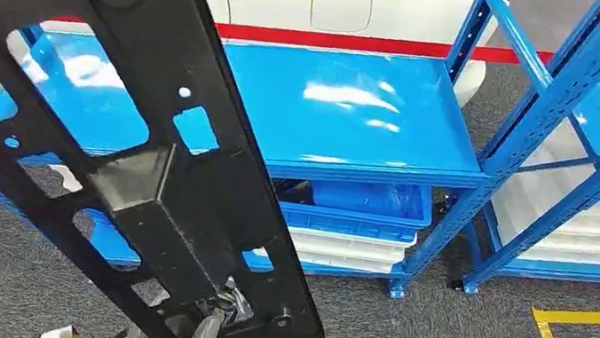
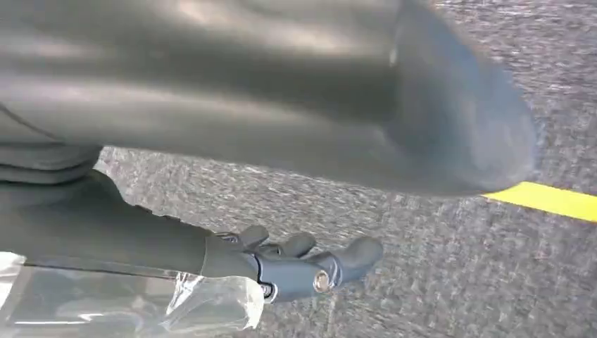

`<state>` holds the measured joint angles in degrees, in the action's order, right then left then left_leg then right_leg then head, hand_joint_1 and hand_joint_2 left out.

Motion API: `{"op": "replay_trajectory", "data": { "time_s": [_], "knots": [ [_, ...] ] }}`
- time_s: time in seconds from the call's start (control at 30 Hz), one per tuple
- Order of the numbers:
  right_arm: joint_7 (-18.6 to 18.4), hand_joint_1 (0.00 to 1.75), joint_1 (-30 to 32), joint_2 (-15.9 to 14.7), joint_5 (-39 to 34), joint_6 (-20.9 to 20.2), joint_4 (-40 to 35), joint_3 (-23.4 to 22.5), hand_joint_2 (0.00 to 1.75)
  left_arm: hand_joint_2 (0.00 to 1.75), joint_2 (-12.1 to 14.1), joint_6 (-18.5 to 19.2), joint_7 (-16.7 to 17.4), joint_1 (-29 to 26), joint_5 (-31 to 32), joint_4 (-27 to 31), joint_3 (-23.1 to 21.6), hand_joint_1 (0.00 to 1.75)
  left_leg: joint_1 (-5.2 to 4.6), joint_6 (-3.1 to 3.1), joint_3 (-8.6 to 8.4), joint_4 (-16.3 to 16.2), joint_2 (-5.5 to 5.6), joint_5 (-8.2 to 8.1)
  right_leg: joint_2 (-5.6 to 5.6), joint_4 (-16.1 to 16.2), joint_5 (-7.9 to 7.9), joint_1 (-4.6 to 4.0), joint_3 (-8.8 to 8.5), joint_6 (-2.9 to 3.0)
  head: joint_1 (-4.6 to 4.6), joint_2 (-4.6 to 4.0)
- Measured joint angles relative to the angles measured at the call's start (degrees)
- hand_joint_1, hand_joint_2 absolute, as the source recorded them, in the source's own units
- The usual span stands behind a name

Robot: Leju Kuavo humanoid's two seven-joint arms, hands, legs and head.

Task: Take the parts from the cabinet and place them on the table.

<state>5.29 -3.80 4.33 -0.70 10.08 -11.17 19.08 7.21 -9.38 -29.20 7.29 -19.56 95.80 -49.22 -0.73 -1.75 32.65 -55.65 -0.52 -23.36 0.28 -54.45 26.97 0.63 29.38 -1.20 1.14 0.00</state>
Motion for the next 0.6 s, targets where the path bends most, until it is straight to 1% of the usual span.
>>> {"op": "replay_trajectory", "data": {
  "time_s": [0.03,0.07,0.1,0.13,0.17,0.2,0.23,0.27,0.3,0.33,0.37,0.47,0.5,0.53,0.57,0.6],
  "knots": [
    [-0.02,0.0,-0.12,-0.15,-0.13,0.02,0.0,0.0,0.0,1.75,-0.02,0.17,0.13,0.37,0.19,0.0,-0.09,1.75,0.26,0.32,1.0,-1.71,0.06,-1.44,0.01,-0.03,-0.23,-0.02,0.2,0.24,0.03,0.0],
    [-0.07,0.0,-0.17,-0.26,-0.52,0.02,0.0,0.0,0.0,1.75,-0.09,0.52,0.24,0.92,0.18,0.0,-0.2,1.75,0.43,0.63,2.17,-5.16,0.1,-3.99,-0.03,-0.04,-0.5,-0.02,0.47,0.57,-0.26,0.0],
    [-0.04,0.0,-0.19,-0.35,-1.07,0.02,0.0,0.0,0.0,1.75,-0.13,0.83,0.43,1.46,-0.11,-0.02,-0.33,1.75,0.59,0.89,3.79,-9.44,0.09,-6.64,-0.04,-0.05,-0.68,-0.11,0.74,0.77,-0.26,0.0],
    [0.0,0.0,-0.2,-0.44,-1.49,0.02,0.0,-0.02,0.0,1.75,-0.28,1.14,0.68,1.84,-0.33,-0.11,-0.48,1.75,0.69,1.05,5.46,-14.06,0.1,-8.97,-0.05,-0.06,-0.91,-0.17,1.05,0.81,-0.28,0.0],
    [0.11,0.0,-0.17,-0.57,-1.66,0.02,0.0,-0.02,0.0,1.75,-0.41,1.38,0.76,2.05,-0.57,-0.26,-0.63,1.75,0.75,1.14,6.55,-17.41,0.08,-10.25,-0.03,-0.07,-1.16,-0.2,1.37,0.81,-0.28,0.0],
    [0.22,0.0,-0.14,-0.7,-1.66,0.02,0.0,-0.02,0.0,1.75,-0.46,1.64,0.76,2.29,-0.74,-0.42,-0.81,1.75,0.76,1.15,6.38,-17.96,0.09,-10.08,-0.02,-0.08,-1.41,-0.2,1.67,0.79,-0.28,0.0],
    [0.24,0.0,-0.13,-0.79,-1.57,0.02,0.0,-0.02,0.0,1.75,-0.48,1.88,0.74,2.52,-0.99,-0.61,-0.92,1.75,0.77,1.08,4.91,-15.81,0.09,-8.9,0.02,-0.08,-1.63,-0.21,1.91,0.77,-0.28,0.0],
    [0.24,0.0,-0.13,-0.83,-1.55,0.02,0.0,-0.02,0.0,1.75,-0.55,2.01,0.7,2.71,-1.23,-0.72,-1.01,1.75,0.76,0.86,2.41,-11.52,0.09,-6.95,0.09,-0.08,-1.82,-0.21,2.09,0.66,-0.28,0.0],
    [0.2,0.0,-0.14,-0.87,-1.55,0.02,0.0,-0.02,0.0,1.75,-0.61,2.16,0.59,2.83,-1.36,-0.74,-1.11,1.75,0.7,0.57,-0.99,-5.59,0.11,-4.64,0.17,-0.08,-2.0,-0.21,2.16,0.51,-0.28,0.0],
    [0.09,0.0,-0.14,-0.87,-1.59,0.02,0.0,-0.02,0.0,1.75,-0.74,2.21,0.55,2.98,-1.51,-0.74,-1.2,1.75,0.6,0.11,-3.93,-0.59,0.22,-3.05,0.2,-0.07,-2.11,-0.2,2.18,0.35,-0.28,0.0],
    [-0.04,0.0,-0.16,-0.9,-1.64,0.02,0.0,-0.04,0.0,1.75,-0.77,2.25,0.52,3.23,-1.6,-0.77,-1.27,1.75,0.23,-0.29,-4.84,1.86,0.31,-3.38,0.21,-0.2,-2.26,-0.55,2.45,0.07,-0.31,0.0],
    [-0.2,0.0,-0.19,-0.94,-1.35,0.0,0.0,0.0,0.0,1.75,-0.85,2.32,0.22,3.28,-1.84,-0.85,-1.46,1.75,-0.09,-1.01,-3.95,1.63,0.29,-2.84,0.1,-0.14,-3.05,-0.37,3.11,-0.93,-0.26,0.0],
    [-0.2,0.0,-0.16,-0.98,-1.11,0.0,0.0,0.04,0.0,1.75,-0.9,2.34,0.15,3.31,-1.84,-0.85,-1.53,1.75,0.24,-1.49,-3.85,2.15,0.28,-2.24,0.14,-0.15,-3.27,-0.52,3.22,-1.27,-0.26,0.0],
    [-0.22,0.0,-0.18,-1.16,-1.11,0.0,0.0,0.04,0.0,1.75,-1.05,2.34,0.13,3.36,-1.84,-0.85,-1.57,1.75,0.55,-1.69,-3.81,2.42,0.05,-1.72,0.1,-0.88,-2.34,-0.25,3.57,-1.37,-0.26,0.0],
    [-0.24,0.0,-0.18,-1.27,-1.16,0.0,0.0,0.04,0.0,1.75,-1.11,2.34,0.09,3.37,-1.86,-0.85,-1.57,1.75,0.52,-2.03,-3.44,2.42,0.07,-1.46,0.08,-3.3,0.04,-0.36,4.66,-1.58,-0.11,0.0],
    [-0.24,0.0,-0.17,-1.29,-1.22,0.0,0.0,0.04,0.0,1.75,-1.22,2.34,0.07,3.32,-1.97,-0.87,-1.6,1.75,0.46,-2.38,-3.12,2.39,-0.01,-1.22,0.08,-7.75,2.97,-0.27,6.37,-1.77,0.06,0.0]
  ]
}}
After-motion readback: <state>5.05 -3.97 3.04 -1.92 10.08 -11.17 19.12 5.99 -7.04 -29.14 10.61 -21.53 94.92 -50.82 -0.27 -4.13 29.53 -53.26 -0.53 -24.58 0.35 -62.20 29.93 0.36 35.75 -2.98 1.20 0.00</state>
